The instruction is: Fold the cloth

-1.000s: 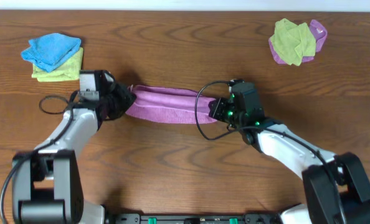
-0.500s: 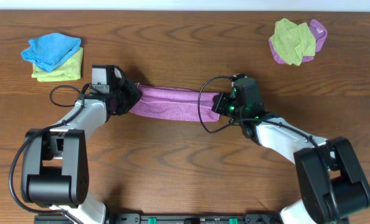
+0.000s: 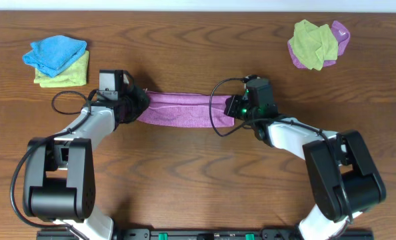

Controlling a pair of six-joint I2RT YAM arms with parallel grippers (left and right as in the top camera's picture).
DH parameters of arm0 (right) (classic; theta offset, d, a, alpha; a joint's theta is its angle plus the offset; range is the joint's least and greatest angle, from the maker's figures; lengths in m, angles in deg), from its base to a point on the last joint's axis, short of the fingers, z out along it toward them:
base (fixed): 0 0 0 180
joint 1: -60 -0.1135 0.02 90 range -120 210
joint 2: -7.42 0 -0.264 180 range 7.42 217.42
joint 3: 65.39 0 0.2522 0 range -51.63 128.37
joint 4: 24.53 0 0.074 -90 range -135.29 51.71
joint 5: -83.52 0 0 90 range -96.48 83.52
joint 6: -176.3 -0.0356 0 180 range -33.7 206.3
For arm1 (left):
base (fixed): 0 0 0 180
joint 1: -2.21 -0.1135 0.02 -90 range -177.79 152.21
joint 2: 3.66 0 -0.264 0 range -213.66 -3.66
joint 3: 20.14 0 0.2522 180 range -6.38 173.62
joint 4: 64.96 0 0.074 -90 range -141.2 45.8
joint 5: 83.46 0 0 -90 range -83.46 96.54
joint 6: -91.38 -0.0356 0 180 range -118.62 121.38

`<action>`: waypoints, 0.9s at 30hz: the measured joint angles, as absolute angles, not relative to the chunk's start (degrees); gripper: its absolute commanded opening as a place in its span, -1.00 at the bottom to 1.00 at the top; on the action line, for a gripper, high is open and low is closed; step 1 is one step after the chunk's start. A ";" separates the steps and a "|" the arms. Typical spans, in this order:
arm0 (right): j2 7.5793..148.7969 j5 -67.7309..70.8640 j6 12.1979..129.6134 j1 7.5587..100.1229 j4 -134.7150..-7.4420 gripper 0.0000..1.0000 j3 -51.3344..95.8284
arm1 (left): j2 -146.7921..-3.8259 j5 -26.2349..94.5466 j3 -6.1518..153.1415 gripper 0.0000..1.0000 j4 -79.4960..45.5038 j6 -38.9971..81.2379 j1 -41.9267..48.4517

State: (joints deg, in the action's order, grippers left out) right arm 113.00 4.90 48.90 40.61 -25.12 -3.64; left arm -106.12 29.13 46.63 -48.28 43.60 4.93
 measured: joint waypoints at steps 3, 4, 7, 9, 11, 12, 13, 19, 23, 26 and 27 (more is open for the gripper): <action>113.00 4.72 49.38 40.61 -25.10 -0.97 -3.18 | -106.12 28.43 46.63 -0.88 -48.26 43.60 4.98; 113.02 4.64 49.51 40.61 -25.10 -0.91 -3.14 | -106.12 28.32 46.63 -0.87 -48.24 43.60 5.00; 113.02 3.85 49.86 40.65 -25.19 -0.67 -3.12 | -106.12 27.16 46.63 -0.70 -48.22 43.78 4.98; 113.00 3.50 49.94 40.87 -25.21 -0.47 -3.12 | -106.12 26.59 46.63 -0.52 -48.20 43.49 4.89; 113.02 3.11 50.10 41.11 -25.30 -0.37 -3.12 | -106.12 25.96 46.65 -0.31 -48.00 43.27 4.83; 113.02 3.02 50.19 41.20 -25.34 -0.34 -3.12 | -106.12 25.78 46.70 -0.18 -47.74 43.18 4.83; 113.02 3.13 50.36 41.28 -25.39 -0.29 -3.12 | -106.12 25.63 46.70 -0.05 -47.37 43.05 4.78; 113.00 4.29 50.60 41.37 -25.76 -0.03 -3.12 | -105.99 25.33 46.81 0.61 -43.72 40.06 4.34; 112.45 5.53 50.58 41.37 -27.51 0.08 -3.12 | -102.60 24.43 47.00 0.82 -41.44 37.61 4.24; 110.68 6.01 50.58 41.37 -29.91 0.11 -3.10 | -98.14 23.86 47.03 0.83 -39.80 36.61 4.24; 109.83 6.19 50.58 41.42 -30.94 0.11 -3.10 | -96.87 23.71 47.09 0.67 -39.10 36.54 4.24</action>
State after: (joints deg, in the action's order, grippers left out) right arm 109.83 6.19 50.58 41.42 -30.94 -3.10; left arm -96.87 23.71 47.09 -39.10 36.54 4.24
